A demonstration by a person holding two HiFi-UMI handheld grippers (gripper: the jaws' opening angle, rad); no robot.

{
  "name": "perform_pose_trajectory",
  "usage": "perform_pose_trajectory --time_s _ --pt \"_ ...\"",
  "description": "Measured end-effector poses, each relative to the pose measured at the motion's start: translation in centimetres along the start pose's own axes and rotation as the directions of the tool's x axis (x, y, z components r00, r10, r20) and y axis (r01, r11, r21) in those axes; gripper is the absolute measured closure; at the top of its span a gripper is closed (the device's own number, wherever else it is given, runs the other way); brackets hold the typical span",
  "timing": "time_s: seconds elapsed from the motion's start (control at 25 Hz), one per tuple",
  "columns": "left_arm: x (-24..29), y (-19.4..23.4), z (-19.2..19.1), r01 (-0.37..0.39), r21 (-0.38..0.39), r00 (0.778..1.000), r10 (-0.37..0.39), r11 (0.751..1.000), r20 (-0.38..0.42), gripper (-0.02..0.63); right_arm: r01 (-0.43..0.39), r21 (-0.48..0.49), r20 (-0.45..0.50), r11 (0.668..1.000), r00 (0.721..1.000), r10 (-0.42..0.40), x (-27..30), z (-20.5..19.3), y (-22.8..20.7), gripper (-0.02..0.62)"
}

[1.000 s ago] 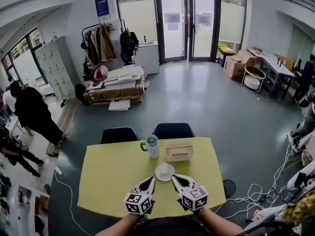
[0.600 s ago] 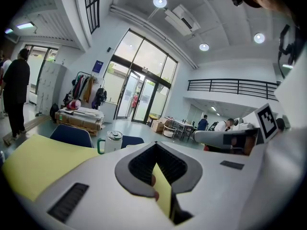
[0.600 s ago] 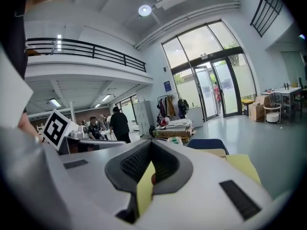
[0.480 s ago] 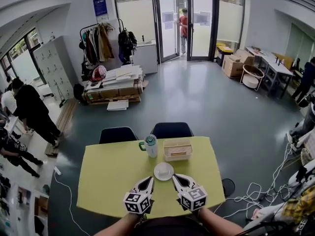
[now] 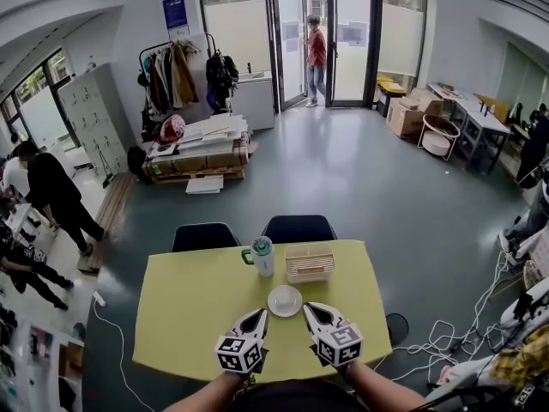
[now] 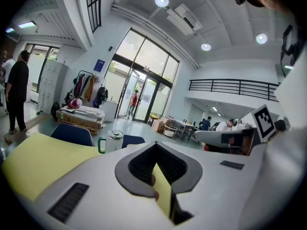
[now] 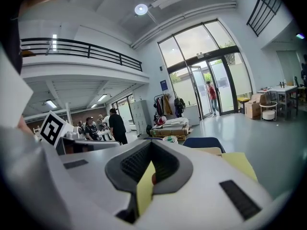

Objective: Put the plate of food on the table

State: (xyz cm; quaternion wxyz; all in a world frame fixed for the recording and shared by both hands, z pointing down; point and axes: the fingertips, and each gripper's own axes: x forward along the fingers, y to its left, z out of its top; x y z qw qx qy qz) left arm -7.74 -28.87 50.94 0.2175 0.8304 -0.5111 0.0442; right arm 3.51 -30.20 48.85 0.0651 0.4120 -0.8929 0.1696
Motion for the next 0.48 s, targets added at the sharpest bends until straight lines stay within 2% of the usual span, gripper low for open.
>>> perform_pose_trajectory --time_s 0.48 --pt "0.28 0.58 -0.73 -0.001 -0.011 1.0 0.001 1.0 -0.011 0.598 0.01 0.028 -0.02 1.0 1.0 -0.009 0.71 -1.02 -0.83 0.584"
